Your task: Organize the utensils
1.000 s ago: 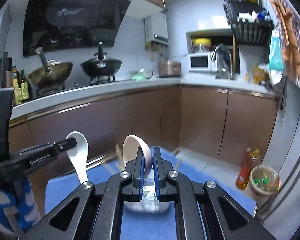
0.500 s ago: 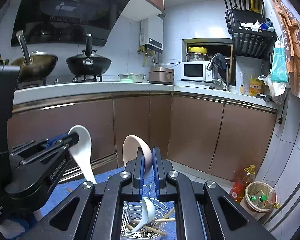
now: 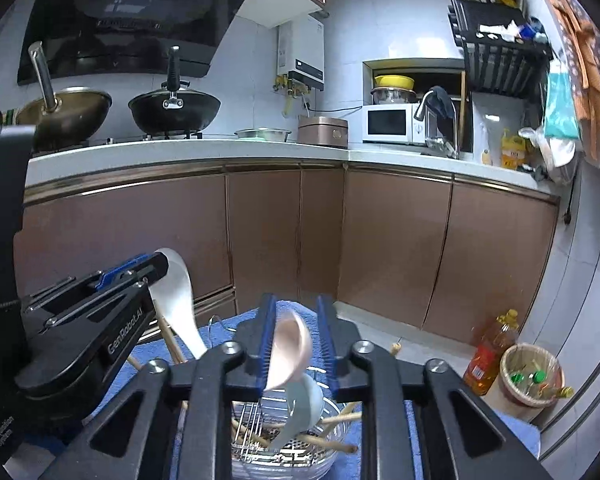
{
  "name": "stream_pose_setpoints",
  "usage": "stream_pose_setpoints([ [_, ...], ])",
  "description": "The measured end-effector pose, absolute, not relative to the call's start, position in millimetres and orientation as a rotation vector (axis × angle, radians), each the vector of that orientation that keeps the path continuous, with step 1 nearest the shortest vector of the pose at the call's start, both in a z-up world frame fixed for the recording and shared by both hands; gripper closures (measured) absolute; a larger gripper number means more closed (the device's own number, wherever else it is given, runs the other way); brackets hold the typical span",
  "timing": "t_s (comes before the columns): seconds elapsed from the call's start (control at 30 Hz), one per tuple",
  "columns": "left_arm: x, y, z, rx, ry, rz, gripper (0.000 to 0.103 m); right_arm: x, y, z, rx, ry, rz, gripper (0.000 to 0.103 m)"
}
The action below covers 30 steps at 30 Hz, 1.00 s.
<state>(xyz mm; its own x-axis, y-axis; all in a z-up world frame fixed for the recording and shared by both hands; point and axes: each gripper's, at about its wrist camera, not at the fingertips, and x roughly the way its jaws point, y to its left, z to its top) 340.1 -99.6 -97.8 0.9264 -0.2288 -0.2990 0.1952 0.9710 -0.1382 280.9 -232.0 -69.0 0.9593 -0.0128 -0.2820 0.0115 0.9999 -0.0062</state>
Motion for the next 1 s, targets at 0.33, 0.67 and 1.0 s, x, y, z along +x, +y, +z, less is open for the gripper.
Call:
stream_pose_setpoints([
  [0.33, 301.6, -74.4, -70.1, -0.15, 0.313, -0.239, 0.079, 231.1, -240.9, -38.1, 0.032, 0.233, -0.035, 0.077],
  [0.67, 225.9, -47.7, -31.5, -0.154, 0.31, -0.262, 0.053, 151.0, -259.1, 4.6, 0.111, 0.173, -0.061, 0.052],
  [1.0, 129.0, -49.3, -2.1, -0.087, 0.3, -0.251, 0.042, 67.2, -261.3, 29.3, 0.161, 0.157, -0.072, 0.031],
])
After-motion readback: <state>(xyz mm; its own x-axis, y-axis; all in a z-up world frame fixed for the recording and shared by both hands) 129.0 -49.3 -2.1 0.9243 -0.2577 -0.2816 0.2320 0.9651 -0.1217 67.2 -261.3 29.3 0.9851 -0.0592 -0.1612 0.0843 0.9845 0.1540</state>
